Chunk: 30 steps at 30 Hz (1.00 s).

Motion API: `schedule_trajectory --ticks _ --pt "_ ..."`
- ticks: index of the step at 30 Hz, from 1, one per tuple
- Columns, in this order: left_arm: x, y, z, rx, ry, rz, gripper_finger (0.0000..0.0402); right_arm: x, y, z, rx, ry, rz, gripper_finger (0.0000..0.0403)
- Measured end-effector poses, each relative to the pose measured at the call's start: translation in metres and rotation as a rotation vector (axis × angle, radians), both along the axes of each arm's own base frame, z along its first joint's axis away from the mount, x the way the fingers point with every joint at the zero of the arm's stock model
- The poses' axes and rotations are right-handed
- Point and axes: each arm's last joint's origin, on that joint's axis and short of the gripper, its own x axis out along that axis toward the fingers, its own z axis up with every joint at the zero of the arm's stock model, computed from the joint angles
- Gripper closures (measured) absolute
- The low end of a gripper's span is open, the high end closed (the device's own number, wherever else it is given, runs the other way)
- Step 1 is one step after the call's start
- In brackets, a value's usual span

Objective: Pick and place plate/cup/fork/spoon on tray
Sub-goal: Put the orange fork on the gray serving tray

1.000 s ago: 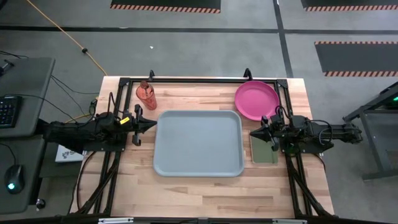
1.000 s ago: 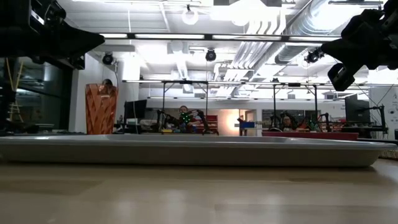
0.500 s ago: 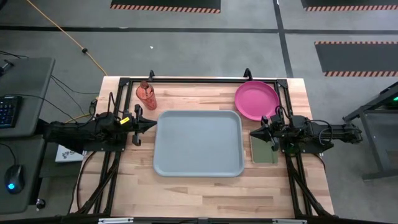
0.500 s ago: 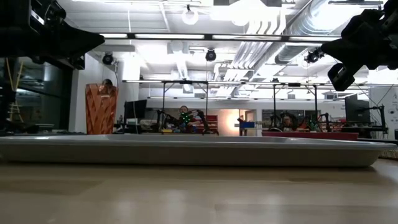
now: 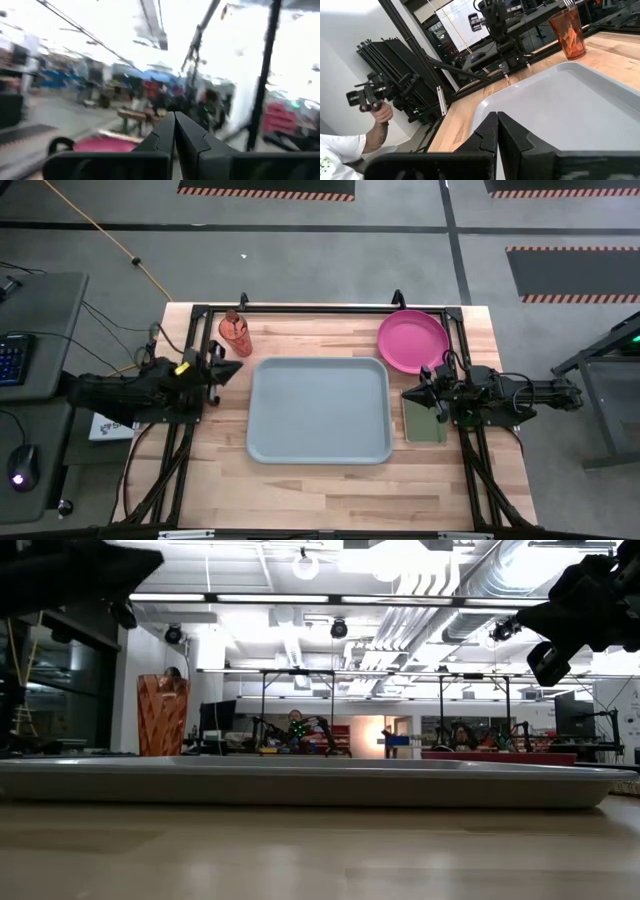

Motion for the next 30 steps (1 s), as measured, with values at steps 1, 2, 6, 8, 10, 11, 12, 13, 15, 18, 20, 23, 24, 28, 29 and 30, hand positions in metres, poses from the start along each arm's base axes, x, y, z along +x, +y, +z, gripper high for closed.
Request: schedule_trajectory --ticks 1,2,6,8,10,11,12,13,15,18,20,23,24,28,29,30 --pt "0.002 0.001 0.003 -0.006 0.028 0.041 0.0397 0.000 0.000 0.000 0.000 0.000 0.000 0.0402" --pt "0.004 0.003 0.007 -0.006 0.073 0.091 0.0394 0.000 0.000 0.000 0.000 0.000 0.000 0.0402" --pt "0.018 0.011 0.032 -0.002 0.314 0.362 0.0361 0.000 0.000 0.000 0.000 0.001 0.000 0.0402" --pt "0.028 0.017 0.049 0.023 0.434 0.498 0.0335 0.000 0.000 0.000 0.000 0.001 0.000 0.0402" --pt "0.037 0.025 0.067 0.038 0.526 0.650 0.0307 0.000 0.000 0.000 0.000 0.001 0.000 0.0402" --pt "0.042 0.029 0.074 0.022 0.551 0.730 0.0292 0.000 0.000 0.000 0.000 0.000 0.000 0.0402" --pt "0.046 0.033 0.082 -0.005 0.564 0.802 0.0278 0.000 0.000 0.000 0.000 0.001 0.000 0.0402" --pt "0.050 0.036 0.086 -0.029 0.584 0.867 0.0265 0.000 0.000 0.000 0.000 0.000 0.000 0.0402" --pt "0.058 0.042 0.088 -0.056 0.639 0.957 0.0240 0.000 0.000 0.000 0.000 0.000 0.001 0.0402" --pt "0.070 0.047 0.084 -0.119 0.648 1.002 0.0211 0.000 0.000 0.000 0.000 0.000 0.000 0.0402" --pt "0.076 0.050 0.075 -0.159 0.666 1.012 0.0199 0.000 0.000 0.000 0.000 0.000 0.000 0.0402" --pt "0.084 0.052 0.061 -0.211 0.698 1.054 0.0191 0.000 0.000 0.000 0.000 0.000 0.000 0.0402" --pt "0.085 0.052 0.057 -0.219 0.707 1.086 0.0191 0.000 0.000 0.000 0.000 0.000 0.000 0.0402" --pt "0.088 0.054 0.045 -0.254 0.701 1.179 0.0190 0.000 0.000 0.000 0.000 0.000 0.000 0.0402" --pt "0.089 0.054 0.044 -0.273 0.692 1.182 0.0190 0.000 0.000 0.000 0.000 0.001 0.000 0.0402" --pt "0.090 0.054 0.042 -0.291 0.680 1.182 0.0190 0.000 0.000 0.000 0.000 0.001 0.000 0.0402"
